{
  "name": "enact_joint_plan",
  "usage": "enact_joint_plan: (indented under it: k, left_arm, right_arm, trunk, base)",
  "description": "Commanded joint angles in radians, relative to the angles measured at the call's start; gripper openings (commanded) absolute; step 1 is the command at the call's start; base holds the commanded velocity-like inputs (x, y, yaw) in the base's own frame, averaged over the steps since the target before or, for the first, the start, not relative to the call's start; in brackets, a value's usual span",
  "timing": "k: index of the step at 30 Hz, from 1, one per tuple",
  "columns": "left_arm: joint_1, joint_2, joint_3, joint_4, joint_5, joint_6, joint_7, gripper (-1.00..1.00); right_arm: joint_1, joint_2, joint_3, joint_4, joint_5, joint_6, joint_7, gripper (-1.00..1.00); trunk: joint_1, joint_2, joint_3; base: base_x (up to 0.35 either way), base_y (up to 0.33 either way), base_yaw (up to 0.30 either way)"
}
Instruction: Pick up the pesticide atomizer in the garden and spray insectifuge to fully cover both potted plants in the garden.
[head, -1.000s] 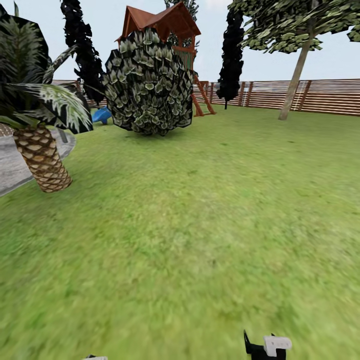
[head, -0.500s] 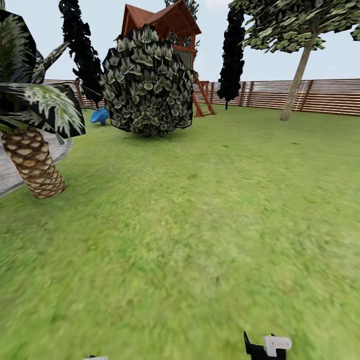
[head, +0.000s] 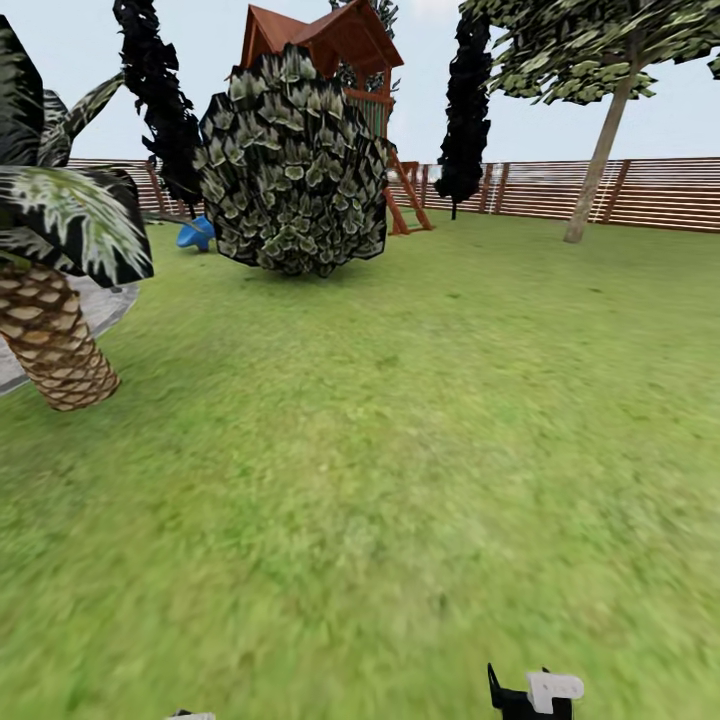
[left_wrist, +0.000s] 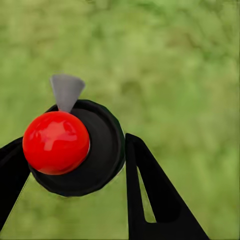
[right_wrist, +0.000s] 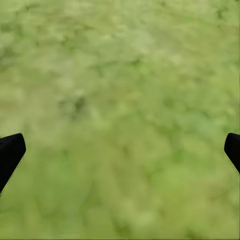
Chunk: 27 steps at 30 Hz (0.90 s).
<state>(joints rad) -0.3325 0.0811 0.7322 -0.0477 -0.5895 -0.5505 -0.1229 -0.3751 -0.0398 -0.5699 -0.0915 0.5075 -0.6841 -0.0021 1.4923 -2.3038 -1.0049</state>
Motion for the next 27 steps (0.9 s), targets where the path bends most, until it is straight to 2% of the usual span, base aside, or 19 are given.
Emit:
enact_joint_plan:
  k: [1, 27]
  left_arm:
    - [0.0, 0.0, 0.009, 0.0, -0.001, -0.002, -0.008, -1.0]
    - [0.0, 0.0, 0.007, 0.0, -0.001, -0.002, -0.008, -1.0]
  right_arm:
    - [-0.001, 0.0, -0.008, 0.001, 0.009, -0.003, 0.0, 1.0]
    - [-0.001, 0.001, -0.008, 0.001, 0.009, -0.003, -0.001, 1.0]
  trunk:
    - [0.0, 0.0, -0.001]
    - [0.0, 0.0, -0.001]
  base:
    - [0.338, 0.0, 0.0]
    - [0.338, 0.0, 0.0]
